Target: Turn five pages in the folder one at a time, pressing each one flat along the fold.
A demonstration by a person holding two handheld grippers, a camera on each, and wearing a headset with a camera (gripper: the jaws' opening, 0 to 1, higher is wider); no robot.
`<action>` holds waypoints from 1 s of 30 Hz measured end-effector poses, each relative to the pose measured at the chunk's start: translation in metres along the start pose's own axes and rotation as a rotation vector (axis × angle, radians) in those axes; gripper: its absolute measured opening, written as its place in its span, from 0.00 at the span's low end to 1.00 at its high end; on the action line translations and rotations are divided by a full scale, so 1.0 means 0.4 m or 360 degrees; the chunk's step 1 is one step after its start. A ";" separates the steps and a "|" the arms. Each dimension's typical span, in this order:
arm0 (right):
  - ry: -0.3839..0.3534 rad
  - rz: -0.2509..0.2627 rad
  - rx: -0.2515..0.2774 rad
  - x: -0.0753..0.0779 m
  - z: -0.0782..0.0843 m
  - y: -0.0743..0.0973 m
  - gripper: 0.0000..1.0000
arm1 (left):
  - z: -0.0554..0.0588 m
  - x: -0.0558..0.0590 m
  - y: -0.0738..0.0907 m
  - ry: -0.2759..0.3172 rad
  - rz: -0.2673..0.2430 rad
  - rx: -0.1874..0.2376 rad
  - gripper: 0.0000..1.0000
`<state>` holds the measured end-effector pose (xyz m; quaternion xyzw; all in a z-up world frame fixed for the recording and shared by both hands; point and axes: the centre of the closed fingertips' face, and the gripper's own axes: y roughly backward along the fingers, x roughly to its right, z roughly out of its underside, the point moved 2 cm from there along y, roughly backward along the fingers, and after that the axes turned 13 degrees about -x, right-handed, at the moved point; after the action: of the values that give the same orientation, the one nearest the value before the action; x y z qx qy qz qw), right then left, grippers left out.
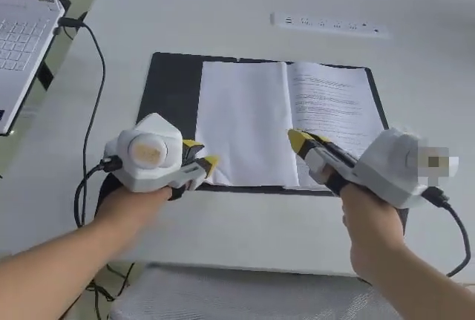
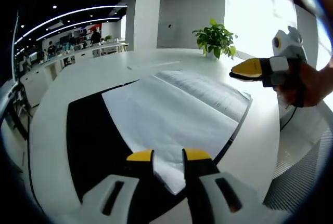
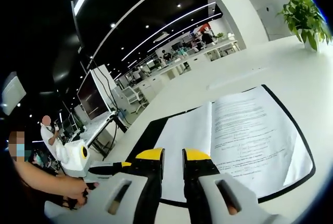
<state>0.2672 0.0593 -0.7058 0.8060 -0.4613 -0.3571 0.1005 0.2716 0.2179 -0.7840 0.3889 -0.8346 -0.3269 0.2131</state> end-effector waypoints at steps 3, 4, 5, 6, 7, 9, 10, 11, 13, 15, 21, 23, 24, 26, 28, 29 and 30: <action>-0.0011 0.0027 0.0043 0.030 -0.023 0.022 0.12 | 0.012 0.008 -0.016 -0.0013 0.0011 -0.0026 0.19; -0.0004 0.0036 0.0050 0.036 -0.028 0.025 0.12 | 0.015 0.014 -0.016 -0.0013 0.0018 -0.0024 0.19; 0.0009 0.0043 0.0062 0.041 -0.035 0.028 0.12 | 0.019 0.017 -0.018 -0.0019 0.0019 -0.0031 0.19; 0.0008 0.0051 0.0065 0.051 -0.044 0.031 0.13 | 0.026 0.020 -0.020 -0.0021 0.0021 -0.0033 0.19; 0.0005 0.0050 0.0066 0.057 -0.050 0.033 0.12 | 0.029 0.022 -0.022 -0.0026 0.0015 -0.0040 0.18; 0.0030 0.0068 0.0087 0.069 -0.068 0.036 0.13 | 0.035 0.027 -0.020 -0.0020 0.0018 -0.0054 0.18; 0.0022 0.0060 0.0091 0.073 -0.075 0.036 0.13 | 0.037 0.032 -0.017 -0.0024 0.0009 -0.0064 0.18; 0.0025 0.0061 0.0100 0.077 -0.086 0.036 0.13 | 0.041 0.029 -0.017 -0.0035 -0.0002 -0.0069 0.18; 0.0055 0.0060 0.0110 0.085 -0.107 0.035 0.13 | 0.041 0.027 -0.017 -0.0020 0.0002 -0.0051 0.19; 0.0077 0.0052 0.0128 0.093 -0.133 0.031 0.13 | 0.042 0.025 -0.020 -0.0035 -0.0010 -0.0048 0.18; 0.0169 -0.0053 0.0156 0.092 -0.207 -0.001 0.15 | 0.046 0.026 -0.021 -0.0054 -0.0011 -0.0036 0.19; 0.0235 -0.0080 0.0139 0.091 -0.226 -0.023 0.15 | 0.047 0.028 -0.020 -0.0061 -0.0013 -0.0025 0.19; 0.0250 -0.0097 0.0125 0.091 -0.232 -0.033 0.15 | 0.047 0.028 -0.020 -0.0068 -0.0018 -0.0023 0.19; 0.0311 -0.0135 0.0087 0.091 -0.242 -0.062 0.15 | 0.047 0.027 -0.022 -0.0072 -0.0020 -0.0022 0.20; 0.0340 -0.0187 0.0050 0.092 -0.250 -0.092 0.16 | 0.047 0.027 -0.022 -0.0077 -0.0022 -0.0018 0.20; 0.0388 -0.0183 0.0037 0.096 -0.251 -0.105 0.15 | 0.048 0.026 -0.022 -0.0077 -0.0020 -0.0017 0.20; 0.0414 -0.0201 -0.0004 0.101 -0.248 -0.126 0.15 | 0.048 0.026 -0.023 -0.0074 -0.0019 -0.0017 0.20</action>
<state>0.3801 0.0377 -0.6781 0.8727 -0.3924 -0.2558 0.1377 0.2582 0.2126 -0.8028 0.3849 -0.8353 -0.3415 0.1937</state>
